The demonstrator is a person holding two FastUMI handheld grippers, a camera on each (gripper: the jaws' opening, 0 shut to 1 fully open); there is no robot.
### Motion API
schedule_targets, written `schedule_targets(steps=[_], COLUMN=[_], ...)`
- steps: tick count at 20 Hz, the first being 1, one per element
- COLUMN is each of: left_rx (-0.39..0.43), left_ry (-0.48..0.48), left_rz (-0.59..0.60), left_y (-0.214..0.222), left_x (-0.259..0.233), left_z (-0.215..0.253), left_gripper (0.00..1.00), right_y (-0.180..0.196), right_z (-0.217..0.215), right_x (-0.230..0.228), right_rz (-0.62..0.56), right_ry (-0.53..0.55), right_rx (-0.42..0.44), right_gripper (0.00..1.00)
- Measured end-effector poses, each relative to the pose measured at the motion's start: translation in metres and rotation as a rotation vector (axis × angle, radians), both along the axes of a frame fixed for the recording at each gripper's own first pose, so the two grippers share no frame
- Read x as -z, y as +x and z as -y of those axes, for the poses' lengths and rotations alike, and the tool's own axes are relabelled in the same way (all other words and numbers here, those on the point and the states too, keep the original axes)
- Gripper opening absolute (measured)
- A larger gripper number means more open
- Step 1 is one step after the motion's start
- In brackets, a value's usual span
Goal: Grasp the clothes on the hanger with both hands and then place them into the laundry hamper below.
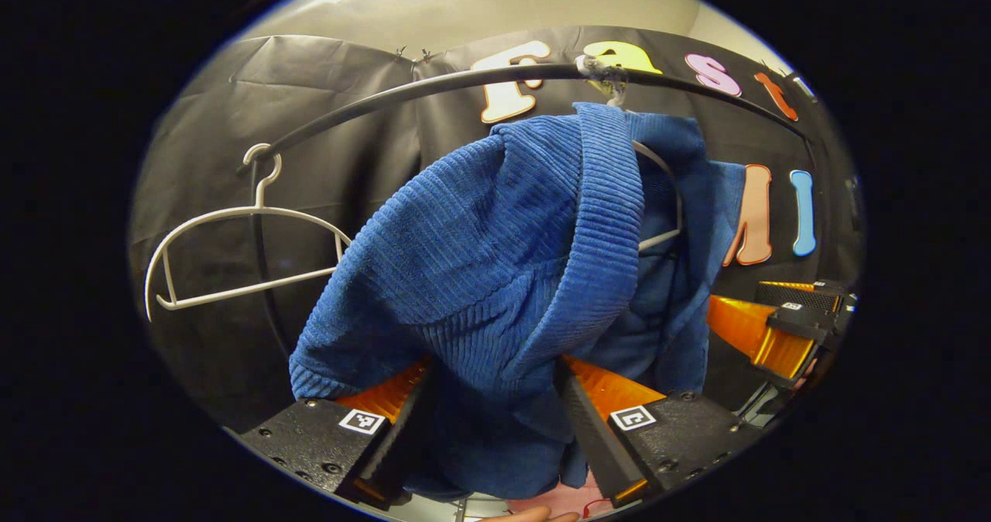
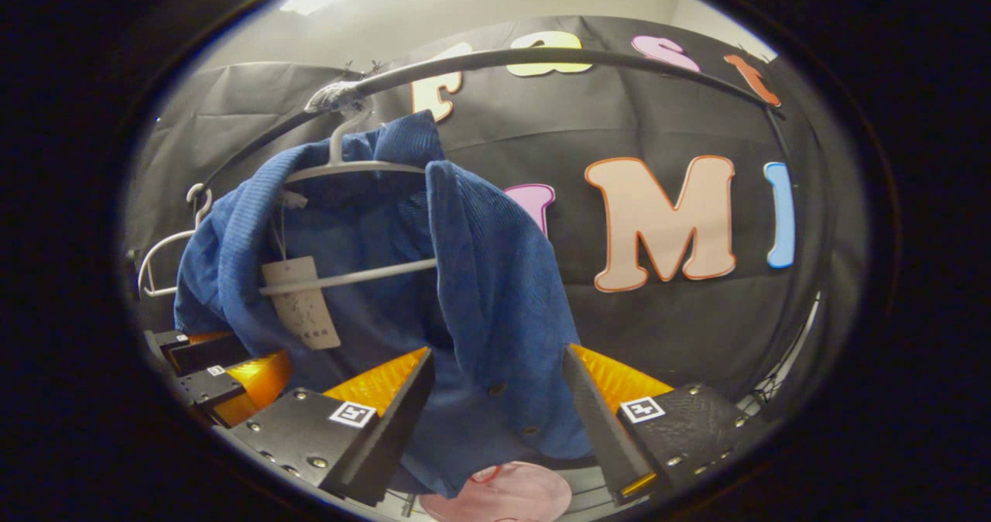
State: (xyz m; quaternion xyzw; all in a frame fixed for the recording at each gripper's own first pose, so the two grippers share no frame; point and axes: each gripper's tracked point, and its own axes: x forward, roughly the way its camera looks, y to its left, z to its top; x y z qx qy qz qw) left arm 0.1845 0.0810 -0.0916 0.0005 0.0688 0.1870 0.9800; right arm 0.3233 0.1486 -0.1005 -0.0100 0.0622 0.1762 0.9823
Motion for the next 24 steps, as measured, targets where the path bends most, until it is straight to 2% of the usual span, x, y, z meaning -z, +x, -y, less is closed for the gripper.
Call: schedule_targets(steps=[4,5,6,9,10,14,18,19,20,24], left_rx=[-0.04,-0.052,-0.054,-0.055,-0.056,-0.02,0.036,0.066,0.093,0.207], left_ry=[0.022,0.022,0.024,0.046,0.046,0.016,-0.002,-0.014,-0.043,-0.128], left_rz=[0.003,0.005,0.006,0.011,0.011,0.009,-0.015,-0.022,-0.041,-0.049], left_y=[0.001,0.0,0.0,-0.002,-0.003,-0.005,-0.003,-0.005,-0.009,-0.02], left_x=[-0.004,-0.005,-0.007,-0.008,-0.008,-0.009,-0.009,-0.009,-0.006,-0.014], left_z=[-0.012,-0.014,-0.015,-0.019,-0.019,-0.018,-0.015,-0.012,-0.007,0.001], left_gripper=[0.81,0.81,0.75,0.7,0.64,0.48,0.3,0.23,0.15,0.01], right_y=[0.042,0.051,0.058,0.075,0.079,0.087,0.093,0.094,0.092,0.082], right_z=[-0.015,-0.018,-0.022,-0.024,-0.025,-0.03,-0.018,-0.017,-0.024,-0.026], right_x=[0.001,0.002,0.002,-0.002,-0.002,0.006,0.006,0.004,0.005,-0.003], right_rz=[0.006,0.004,0.005,0.029,0.03,0.005,0.021,0.022,-0.007,-0.027], right_ry=[0.022,0.033,0.045,0.05,0.049,0.056,0.018,0.031,0.056,0.072], right_rx=[-0.019,-0.023,-0.031,-0.024,-0.023,-0.056,-0.032,-0.024,-0.058,-0.08], right_gripper=[0.99,0.96,0.99,0.99,0.96,1.0,0.38,0.23,0.07,0.05])
